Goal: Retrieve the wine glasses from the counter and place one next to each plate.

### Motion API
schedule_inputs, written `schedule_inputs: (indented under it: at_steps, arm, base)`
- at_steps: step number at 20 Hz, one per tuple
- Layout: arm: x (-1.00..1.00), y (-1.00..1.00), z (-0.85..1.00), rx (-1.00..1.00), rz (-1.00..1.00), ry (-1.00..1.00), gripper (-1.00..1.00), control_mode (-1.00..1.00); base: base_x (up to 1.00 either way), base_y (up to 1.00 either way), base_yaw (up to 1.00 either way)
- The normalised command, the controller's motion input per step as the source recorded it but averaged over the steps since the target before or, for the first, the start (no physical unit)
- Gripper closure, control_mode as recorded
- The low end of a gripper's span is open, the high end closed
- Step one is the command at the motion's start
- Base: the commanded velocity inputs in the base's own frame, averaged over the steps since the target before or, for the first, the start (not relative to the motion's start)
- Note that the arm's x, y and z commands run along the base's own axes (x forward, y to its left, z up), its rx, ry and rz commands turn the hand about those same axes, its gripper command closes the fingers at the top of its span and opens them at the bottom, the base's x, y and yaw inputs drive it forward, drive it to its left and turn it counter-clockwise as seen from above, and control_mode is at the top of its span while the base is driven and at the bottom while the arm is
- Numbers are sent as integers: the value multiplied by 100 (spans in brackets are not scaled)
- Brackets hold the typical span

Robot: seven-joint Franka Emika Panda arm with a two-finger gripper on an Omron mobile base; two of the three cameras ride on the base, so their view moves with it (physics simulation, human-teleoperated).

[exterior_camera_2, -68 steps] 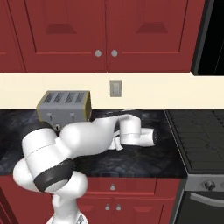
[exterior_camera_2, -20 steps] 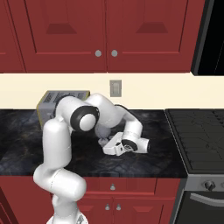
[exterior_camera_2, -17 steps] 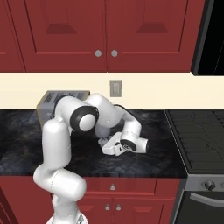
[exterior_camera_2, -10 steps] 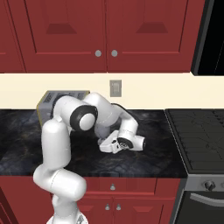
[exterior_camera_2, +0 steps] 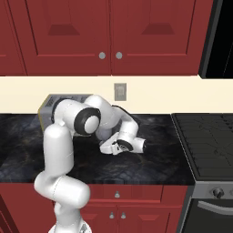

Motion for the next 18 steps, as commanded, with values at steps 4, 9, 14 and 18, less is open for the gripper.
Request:
schedule_inputs:
  at_steps: [4, 9, 14, 18]
  arm:
    - [0, 0, 3, 0, -2, -2, 100, -100]
    - [-1, 6, 31, 0, -3, -6, 100, -100]
    - [-42, 2, 59, 0, -4, -1, 100, -100]
    - [-89, -1, 78, 0, -7, 3, 100, -100]
  base:
    - [0, 0, 0]
    - [0, 0, 0]
    - [0, 0, 0]
    - [0, 0, 0]
